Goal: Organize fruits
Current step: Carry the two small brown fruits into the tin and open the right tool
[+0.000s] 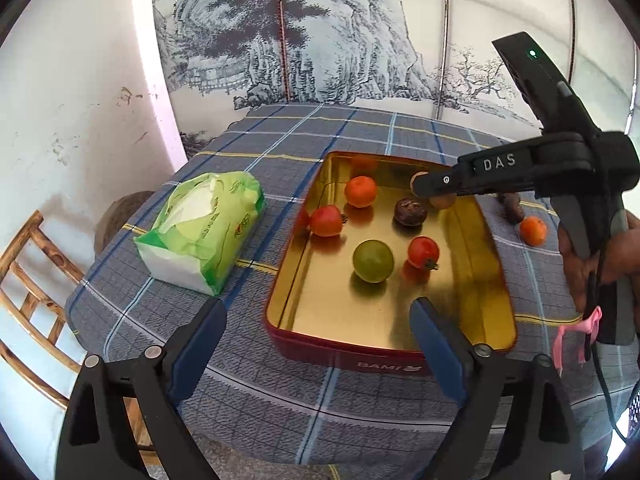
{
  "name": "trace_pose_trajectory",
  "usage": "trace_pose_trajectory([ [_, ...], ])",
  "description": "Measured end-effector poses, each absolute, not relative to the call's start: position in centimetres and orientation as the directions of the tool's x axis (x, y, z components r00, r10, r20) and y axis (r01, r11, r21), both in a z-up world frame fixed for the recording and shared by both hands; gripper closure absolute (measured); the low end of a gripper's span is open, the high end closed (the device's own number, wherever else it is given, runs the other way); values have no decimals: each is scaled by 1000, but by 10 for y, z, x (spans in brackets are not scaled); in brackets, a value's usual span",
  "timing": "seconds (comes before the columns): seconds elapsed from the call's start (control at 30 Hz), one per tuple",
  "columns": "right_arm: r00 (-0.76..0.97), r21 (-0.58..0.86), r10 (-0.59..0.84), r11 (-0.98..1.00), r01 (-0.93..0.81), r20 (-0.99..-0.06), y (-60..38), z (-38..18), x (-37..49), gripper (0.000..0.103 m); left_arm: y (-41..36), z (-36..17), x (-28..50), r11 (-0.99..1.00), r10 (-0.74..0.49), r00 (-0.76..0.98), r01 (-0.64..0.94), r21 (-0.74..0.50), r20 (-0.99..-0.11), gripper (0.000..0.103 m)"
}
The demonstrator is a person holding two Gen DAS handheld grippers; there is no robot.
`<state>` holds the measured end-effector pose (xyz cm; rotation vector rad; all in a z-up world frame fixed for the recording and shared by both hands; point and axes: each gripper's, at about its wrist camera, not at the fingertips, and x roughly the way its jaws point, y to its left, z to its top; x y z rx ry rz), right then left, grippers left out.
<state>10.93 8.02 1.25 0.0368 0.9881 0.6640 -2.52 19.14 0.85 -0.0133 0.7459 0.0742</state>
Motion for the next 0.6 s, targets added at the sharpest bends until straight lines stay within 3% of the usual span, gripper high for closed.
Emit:
trace_pose_trajectory([
  [0.6, 328, 336, 511, 819, -464, -794, 101, -5, 142, 77, 182, -7, -20, 997, 71, 701, -51, 50, -710, 2],
])
